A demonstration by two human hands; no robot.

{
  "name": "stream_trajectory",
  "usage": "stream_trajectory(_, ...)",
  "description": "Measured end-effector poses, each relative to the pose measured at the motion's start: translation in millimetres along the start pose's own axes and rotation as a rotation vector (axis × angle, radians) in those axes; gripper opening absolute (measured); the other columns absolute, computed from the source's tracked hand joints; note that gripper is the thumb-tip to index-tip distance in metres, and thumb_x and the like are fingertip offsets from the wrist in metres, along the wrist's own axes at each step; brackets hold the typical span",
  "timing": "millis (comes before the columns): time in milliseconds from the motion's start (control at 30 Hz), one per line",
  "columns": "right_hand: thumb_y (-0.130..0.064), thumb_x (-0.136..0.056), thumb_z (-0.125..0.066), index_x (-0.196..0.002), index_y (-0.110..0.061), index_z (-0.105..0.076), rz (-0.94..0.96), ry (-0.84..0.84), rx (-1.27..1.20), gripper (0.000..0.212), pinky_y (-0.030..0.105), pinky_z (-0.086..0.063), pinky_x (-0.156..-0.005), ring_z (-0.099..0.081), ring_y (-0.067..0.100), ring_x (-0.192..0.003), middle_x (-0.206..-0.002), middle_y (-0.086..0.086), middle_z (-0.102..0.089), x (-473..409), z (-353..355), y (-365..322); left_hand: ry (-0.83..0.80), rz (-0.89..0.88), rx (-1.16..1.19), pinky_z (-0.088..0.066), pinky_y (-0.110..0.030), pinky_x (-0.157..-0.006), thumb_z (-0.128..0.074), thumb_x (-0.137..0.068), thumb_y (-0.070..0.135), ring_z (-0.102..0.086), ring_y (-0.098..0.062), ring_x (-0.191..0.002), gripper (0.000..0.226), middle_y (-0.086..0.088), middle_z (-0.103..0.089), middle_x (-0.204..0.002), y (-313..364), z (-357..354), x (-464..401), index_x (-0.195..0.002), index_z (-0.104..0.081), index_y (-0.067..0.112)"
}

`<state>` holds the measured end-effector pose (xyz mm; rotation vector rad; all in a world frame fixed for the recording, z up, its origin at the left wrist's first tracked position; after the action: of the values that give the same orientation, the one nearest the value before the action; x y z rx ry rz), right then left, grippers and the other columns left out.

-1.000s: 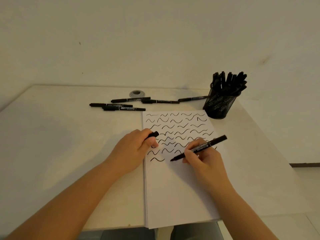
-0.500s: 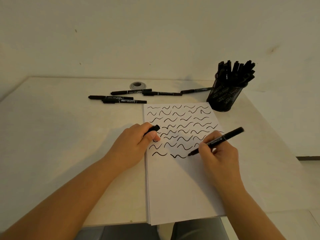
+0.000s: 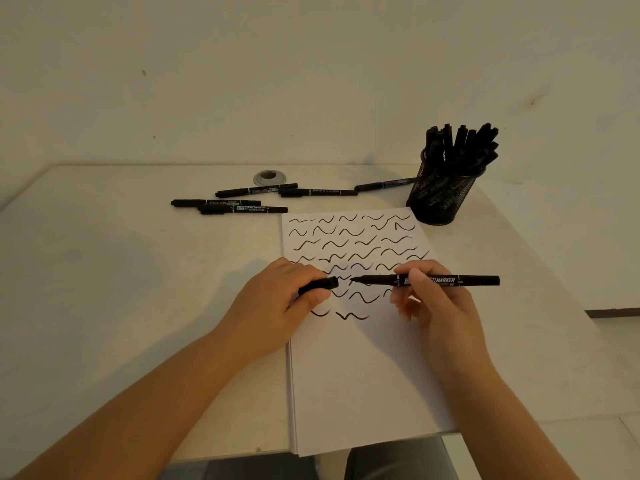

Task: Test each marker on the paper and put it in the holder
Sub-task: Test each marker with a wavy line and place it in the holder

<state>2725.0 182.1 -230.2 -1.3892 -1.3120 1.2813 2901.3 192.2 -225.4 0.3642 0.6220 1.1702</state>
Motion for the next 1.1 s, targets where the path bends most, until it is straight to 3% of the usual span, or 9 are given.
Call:
stream_trajectory(100, -0.025, -0.081, -0.050, -0.070, -0.022, -0.069, -0.011, -0.033, -0.044, 0.022, 0.020, -0.039, -0.050, -0.054, 0.014, -0.058, -0.059, 0.002, -0.063, -0.2, -3.0, 1.8, 0.004, -0.001, -0.001, -0.032, -0.010, -0.067, -0.041, -0.086, 0.041, -0.042, 0.004, -0.081, 0.031, 0.023, -0.052, -0.079, 2.0, 1.4, 0.0, -0.103, -0.062, 0.024)
stream_trajectory(400, -0.022, -0.078, -0.050, -0.072, -0.026, -0.067, -0.005, -0.060, 0.051, 0.019, 0.021, -0.038, -0.052, -0.058, 0.014, -0.061, -0.059, 0.004, -0.065, 3.1, -10.5, 0.1, -0.019, -0.058, 0.021, -0.034, -0.011, -0.069, -0.047, -0.086, 0.037, -0.043, -0.001, -0.081, 0.024, 0.025, -0.050, -0.075, 14.2, -1.0, 0.7, -0.097, -0.063, 0.024)
stream_trajectory(567, -0.019, -0.077, -0.054, -0.073, -0.022, -0.057, 0.001, -0.109, 0.094, 0.006, 0.020, -0.041, -0.051, -0.063, 0.015, -0.064, -0.065, 0.007, -0.070, 5.3, -17.0, 0.1, -0.024, -0.084, 0.040, -0.035, -0.014, -0.068, -0.048, -0.086, 0.036, -0.043, -0.002, -0.079, 0.024, 0.023, -0.050, -0.076, 17.7, -2.0, 1.4, -0.098, -0.064, 0.022)
stream_trajectory(700, -0.019, -0.077, -0.059, -0.076, -0.020, -0.060, 0.002, -0.156, 0.138, 0.001, 0.016, -0.044, -0.053, -0.063, 0.009, -0.064, -0.069, 0.006, -0.071, 6.7, -21.3, 2.8, -0.013, -0.073, 0.116, -0.034, -0.011, -0.067, -0.049, -0.086, 0.041, -0.045, 0.000, -0.079, 0.025, 0.025, -0.050, -0.072, 18.7, -2.5, 3.0, -0.095, -0.065, 0.023)
stream_trajectory(833, -0.020, -0.074, -0.072, -0.078, -0.015, -0.063, 0.001, -0.191, 0.115, 0.010, 0.011, -0.043, -0.056, -0.060, 0.002, -0.061, -0.066, 0.001, -0.069, 7.9, -24.5, 2.4, -0.020, -0.027, 0.187, -0.033, -0.011, -0.062, -0.048, -0.086, 0.040, -0.045, -0.001, -0.073, 0.021, 0.025, -0.055, -0.073, 15.2, -5.8, 4.3, -0.092, -0.063, 0.026)
stream_trajectory(967, -0.017, -0.072, -0.064, -0.079, -0.011, -0.063, -0.028, -0.199, 0.075, 0.009, 0.014, -0.042, -0.050, -0.055, 0.003, -0.052, -0.059, -0.001, -0.065, 7.9, -25.5, 3.2, -0.042, 0.017, 0.266, -0.034, -0.023, -0.054, -0.046, -0.087, 0.037, -0.047, -0.013, -0.060, 0.018, 0.004, -0.056, -0.065, 12.0, -10.6, 4.4, -0.088, -0.061, 0.027)
stream_trajectory(1100, -0.015, -0.071, -0.062, -0.078, -0.010, -0.060, -0.017, -0.232, 0.052, 0.009, 0.015, -0.041, -0.049, -0.056, 0.003, -0.050, -0.058, -0.001, -0.064, 10.4, -29.8, 0.3, -0.080, -0.012, 0.295, -0.030, -0.020, -0.049, -0.040, -0.083, 0.049, -0.042, -0.012, -0.053, 0.022, -0.001, -0.051, -0.059, 15.2, -12.7, 6.2, -0.079, -0.057, 0.035)
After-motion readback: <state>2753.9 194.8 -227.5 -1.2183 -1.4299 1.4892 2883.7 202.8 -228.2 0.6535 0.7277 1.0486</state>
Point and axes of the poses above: each hand's wrist, its own x-axis away from the middle knuckle, its own z-axis out of the back of the hand, y = z × x, the point moved 10 cm from there along -x, towards the middle knuckle
